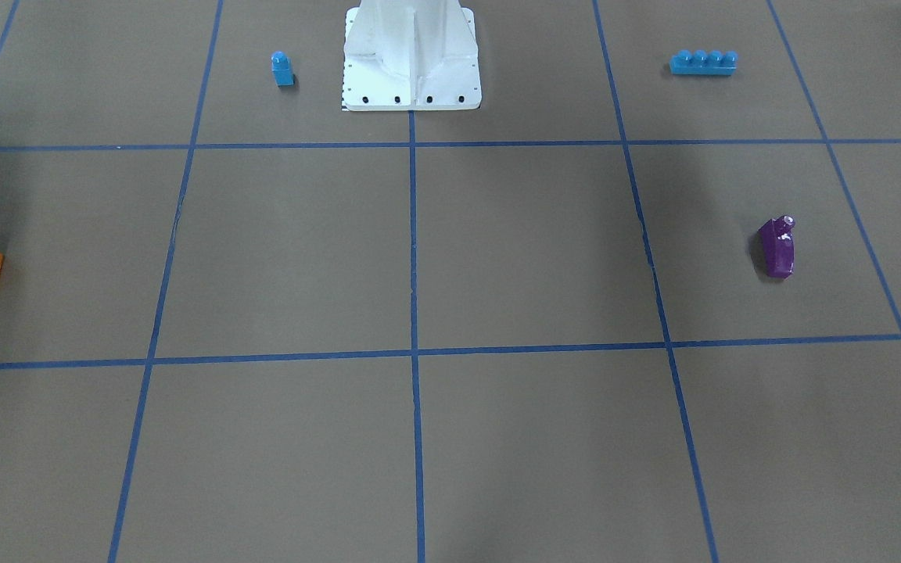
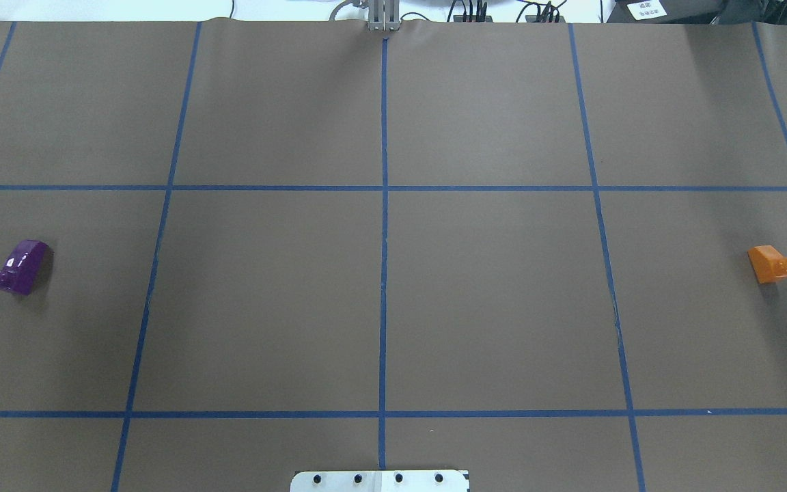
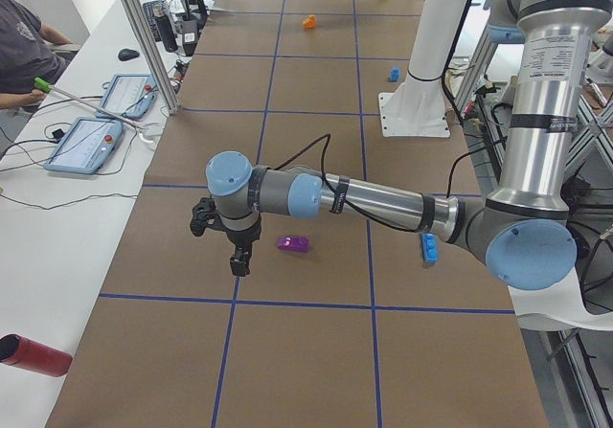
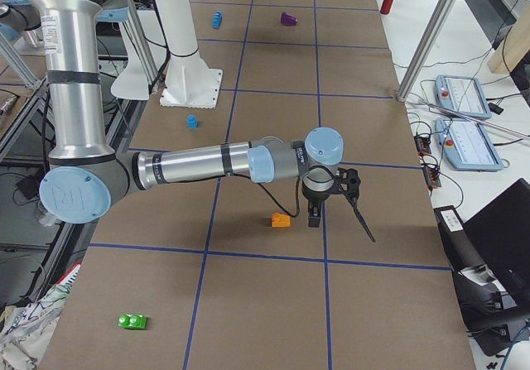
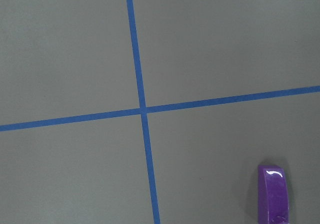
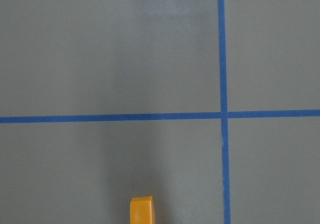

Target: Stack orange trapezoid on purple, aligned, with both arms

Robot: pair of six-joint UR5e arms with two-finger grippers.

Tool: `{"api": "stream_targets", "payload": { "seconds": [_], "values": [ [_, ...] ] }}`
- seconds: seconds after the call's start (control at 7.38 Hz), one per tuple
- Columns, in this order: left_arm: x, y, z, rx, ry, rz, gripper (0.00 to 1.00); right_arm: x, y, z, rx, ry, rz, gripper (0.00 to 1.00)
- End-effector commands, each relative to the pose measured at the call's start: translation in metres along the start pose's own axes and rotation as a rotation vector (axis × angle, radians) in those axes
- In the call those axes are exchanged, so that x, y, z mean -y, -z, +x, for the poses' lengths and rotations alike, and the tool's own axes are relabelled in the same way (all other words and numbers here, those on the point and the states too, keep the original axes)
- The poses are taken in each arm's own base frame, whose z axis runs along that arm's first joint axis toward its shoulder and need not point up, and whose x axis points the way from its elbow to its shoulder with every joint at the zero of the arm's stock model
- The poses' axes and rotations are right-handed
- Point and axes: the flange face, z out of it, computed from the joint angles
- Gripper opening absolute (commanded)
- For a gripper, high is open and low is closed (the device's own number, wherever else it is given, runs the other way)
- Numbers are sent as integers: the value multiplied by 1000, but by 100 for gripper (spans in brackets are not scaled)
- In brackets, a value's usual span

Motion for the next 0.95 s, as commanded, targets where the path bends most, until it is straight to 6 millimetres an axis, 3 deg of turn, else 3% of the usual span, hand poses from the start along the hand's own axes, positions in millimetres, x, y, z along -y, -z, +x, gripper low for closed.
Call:
{"api": "stream_targets", "payload": {
  "seconds": [0.0,0.81],
  "values": [
    [2,0,0,2,-11,10,100,0,0,-1,4,2,-1,100],
    [-12,-3,-2,-8,-3,3,100,-1,-2,-1,7,2,-4,100]
  ]
}}
